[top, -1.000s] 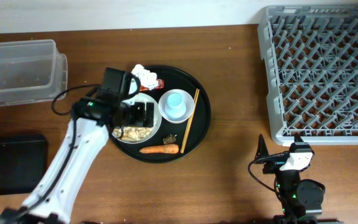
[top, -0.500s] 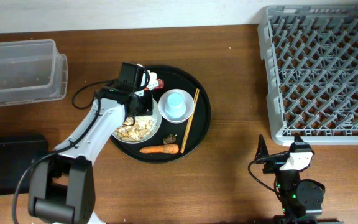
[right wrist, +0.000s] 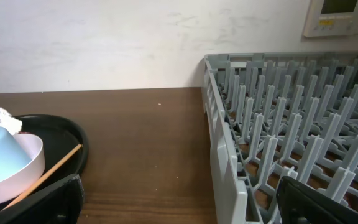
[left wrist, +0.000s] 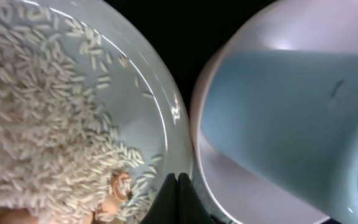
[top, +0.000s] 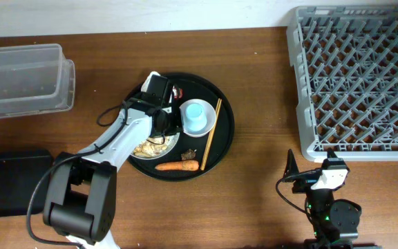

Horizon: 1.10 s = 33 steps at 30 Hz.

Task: Sort waste into correct bins and load items into the dishwasher rack
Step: 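Grasp the rim of the white plate of rice with the left gripper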

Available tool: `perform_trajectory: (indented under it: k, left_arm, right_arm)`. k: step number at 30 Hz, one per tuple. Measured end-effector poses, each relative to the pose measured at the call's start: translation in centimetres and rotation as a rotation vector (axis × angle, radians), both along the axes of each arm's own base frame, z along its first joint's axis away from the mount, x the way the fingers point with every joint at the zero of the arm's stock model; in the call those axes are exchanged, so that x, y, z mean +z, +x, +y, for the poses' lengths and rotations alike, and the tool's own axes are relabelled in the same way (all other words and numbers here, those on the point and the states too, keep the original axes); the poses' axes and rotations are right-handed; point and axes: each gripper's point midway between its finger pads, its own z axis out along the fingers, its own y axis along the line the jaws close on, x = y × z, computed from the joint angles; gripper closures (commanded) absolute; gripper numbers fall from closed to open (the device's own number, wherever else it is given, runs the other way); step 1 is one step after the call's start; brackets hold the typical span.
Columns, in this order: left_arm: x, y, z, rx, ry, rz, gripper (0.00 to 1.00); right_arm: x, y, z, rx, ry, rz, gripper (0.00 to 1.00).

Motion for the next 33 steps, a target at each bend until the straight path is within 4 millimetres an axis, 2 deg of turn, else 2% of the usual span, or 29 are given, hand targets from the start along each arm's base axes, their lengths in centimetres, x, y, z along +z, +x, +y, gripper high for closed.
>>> perform_trajectory:
  k: [6, 16, 19, 21, 25, 33]
  left_arm:
    - [0.2, -0.2, -1.6, -0.012, -0.032, -0.005, 0.99]
    - [0.7, 0.9, -2.1, -0.002, -0.057, -0.049, 0.99]
    - [-0.1, 0.9, -1.9, 0.002, -0.043, -0.036, 0.99]
    - [-1.3, 0.9, -1.8, 0.004, -0.03, -0.018, 0.99]
    - [-2.2, 1.8, -2.2, 0.005, -0.038, -0.042, 0.99]
    - [-1.1, 4.1, -2.9, 0.007, -0.07, -0.143, 0.99]
  right_arm:
    - [0.0, 0.0, 0.0, 0.0, 0.0, 0.0, 0.01]
    - [0.0, 0.0, 0.0, 0.0, 0.0, 0.0, 0.02]
    - [0.0, 0.0, 0.0, 0.0, 0.0, 0.0, 0.02]
    - [0.0, 0.0, 0.0, 0.0, 0.0, 0.0, 0.02]
    - [0.0, 0.0, 0.0, 0.0, -0.001, 0.0, 0.02]
    - [0.0, 0.0, 0.0, 0.0, 0.0, 0.0, 0.02]
